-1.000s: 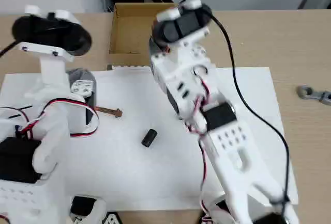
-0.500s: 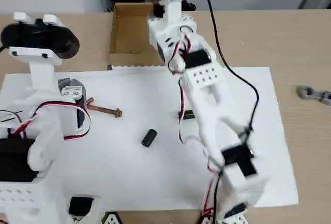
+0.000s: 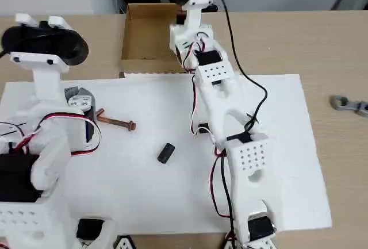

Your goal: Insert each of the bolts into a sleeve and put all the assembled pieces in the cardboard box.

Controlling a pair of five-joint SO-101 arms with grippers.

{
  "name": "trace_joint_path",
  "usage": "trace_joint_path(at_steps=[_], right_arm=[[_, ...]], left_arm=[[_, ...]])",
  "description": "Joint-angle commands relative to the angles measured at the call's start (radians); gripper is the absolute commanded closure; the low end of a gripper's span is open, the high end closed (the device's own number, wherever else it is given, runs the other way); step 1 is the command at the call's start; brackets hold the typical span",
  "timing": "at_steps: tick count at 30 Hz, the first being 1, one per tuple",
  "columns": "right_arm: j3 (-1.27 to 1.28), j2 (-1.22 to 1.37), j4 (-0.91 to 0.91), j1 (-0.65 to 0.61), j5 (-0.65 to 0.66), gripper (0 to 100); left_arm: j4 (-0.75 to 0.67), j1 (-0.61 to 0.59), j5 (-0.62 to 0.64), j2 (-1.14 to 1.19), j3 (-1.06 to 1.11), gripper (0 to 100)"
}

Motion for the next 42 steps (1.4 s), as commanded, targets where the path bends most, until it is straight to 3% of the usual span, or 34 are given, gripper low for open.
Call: trace_joint_path(at_steps=[1,5,15,24,32,35,38,42], right_arm=[[-0.086,0.019,-0.030,-0.019,0.057,99.5],[-0.089,0.067,-0.030,-0.021,0.115,99.5],[-0.089,0.104,-0.022,-0.019,0.115,98.7],[-0.089,0.056,0.018,-0.022,0.112,76.0],[-0.089,-0.137,0.283,-0.041,-0.025,76.8],[-0.089,-0.228,0.389,-0.036,-0.063,84.8],[-0.089,-0.321,0.493,-0.039,-0.063,98.9],[-0.089,-0.440,0.656,-0.042,-0.063,98.8]], left_arm=[[0.003,0.003,0.000,-0.017,-0.030,99],[0.003,0.003,0.000,-0.017,-0.030,99],[0.003,0.003,0.000,-0.015,-0.030,99],[0.005,-0.002,0.000,-0.015,-0.030,99],[-0.005,-0.002,0.000,-0.014,0.104,99],[-0.006,-0.003,-0.002,-0.014,0.125,99],[-0.025,-0.003,-0.028,-0.006,0.128,99],[-0.063,-0.003,-0.114,0.002,0.186,99]])
